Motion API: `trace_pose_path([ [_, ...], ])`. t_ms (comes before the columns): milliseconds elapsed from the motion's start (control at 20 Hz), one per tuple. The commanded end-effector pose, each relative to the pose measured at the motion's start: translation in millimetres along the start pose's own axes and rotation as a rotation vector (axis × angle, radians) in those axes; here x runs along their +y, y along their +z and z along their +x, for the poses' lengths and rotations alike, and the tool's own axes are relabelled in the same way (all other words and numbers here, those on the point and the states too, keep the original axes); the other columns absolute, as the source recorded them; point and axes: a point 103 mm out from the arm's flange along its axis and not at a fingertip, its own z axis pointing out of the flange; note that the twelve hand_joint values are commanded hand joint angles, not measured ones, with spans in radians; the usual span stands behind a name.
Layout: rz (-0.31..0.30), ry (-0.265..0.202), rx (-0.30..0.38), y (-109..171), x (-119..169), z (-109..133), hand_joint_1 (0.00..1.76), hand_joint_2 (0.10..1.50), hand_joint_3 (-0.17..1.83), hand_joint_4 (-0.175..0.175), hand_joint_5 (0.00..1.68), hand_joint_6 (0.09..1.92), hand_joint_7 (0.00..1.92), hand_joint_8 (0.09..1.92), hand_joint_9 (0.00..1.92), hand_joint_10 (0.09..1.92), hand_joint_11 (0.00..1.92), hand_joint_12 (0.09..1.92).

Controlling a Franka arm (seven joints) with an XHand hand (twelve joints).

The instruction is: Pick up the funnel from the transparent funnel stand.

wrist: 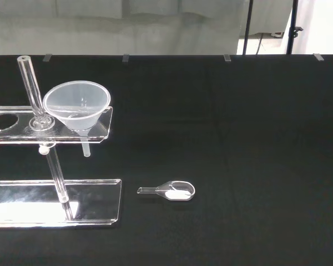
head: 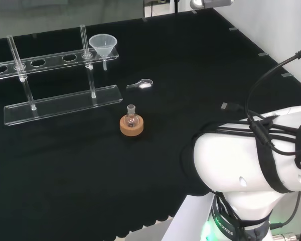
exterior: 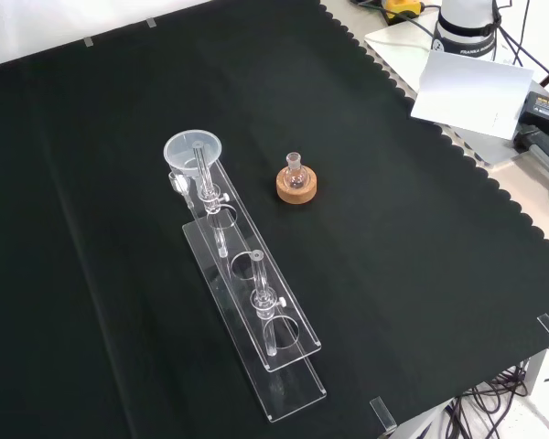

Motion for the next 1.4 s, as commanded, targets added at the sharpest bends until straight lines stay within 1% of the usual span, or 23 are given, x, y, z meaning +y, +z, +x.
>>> trace_pose_path([
  [50,-0.009,-0.012,-0.012,-0.1,0.3,-0.2,0.02,1.13,0.56,0.018,0.12,0.2,0.0,0.34,0.12,0.64,0.11,1.3],
  [100,-0.012,-0.021,-0.006,-0.2,0.5,-1.5,0.01,1.17,0.48,0.018,0.14,0.14,0.0,0.32,0.11,0.64,0.1,1.33],
  [200,-0.006,-0.001,0.002,-1.5,2.4,-8.4,0.0,1.21,0.41,0.018,0.17,0.09,0.0,0.31,0.11,0.64,0.08,1.35],
  [350,0.001,0.02,-0.001,-4.0,7.6,-19.1,0.0,1.22,0.39,0.018,0.18,0.09,0.0,0.3,0.11,0.64,0.08,1.36],
  [600,0.017,0.051,-0.011,2.2,14.2,-21.5,0.0,1.23,0.37,0.017,0.19,0.09,0.0,0.32,0.11,0.64,0.08,1.36],
  [750,0.03,0.063,-0.024,7.9,20.7,-17.1,0.0,1.24,0.36,0.017,0.19,0.09,0.0,0.32,0.11,0.64,0.08,1.36],
  [1100,0.059,0.091,-0.01,22.8,43.8,-11.5,0.0,1.24,0.36,0.017,0.19,0.09,0.0,0.32,0.11,0.64,0.08,1.36],
  [1200,0.056,0.093,-0.013,26.6,49.7,-11.1,0.0,1.24,0.36,0.017,0.19,0.09,0.0,0.32,0.11,0.64,0.08,1.36],
  [1400,0.081,0.082,-0.019,36.5,66.2,-2.8,0.0,1.25,0.35,0.016,0.2,0.09,0.0,0.33,0.11,0.64,0.08,1.36],
])
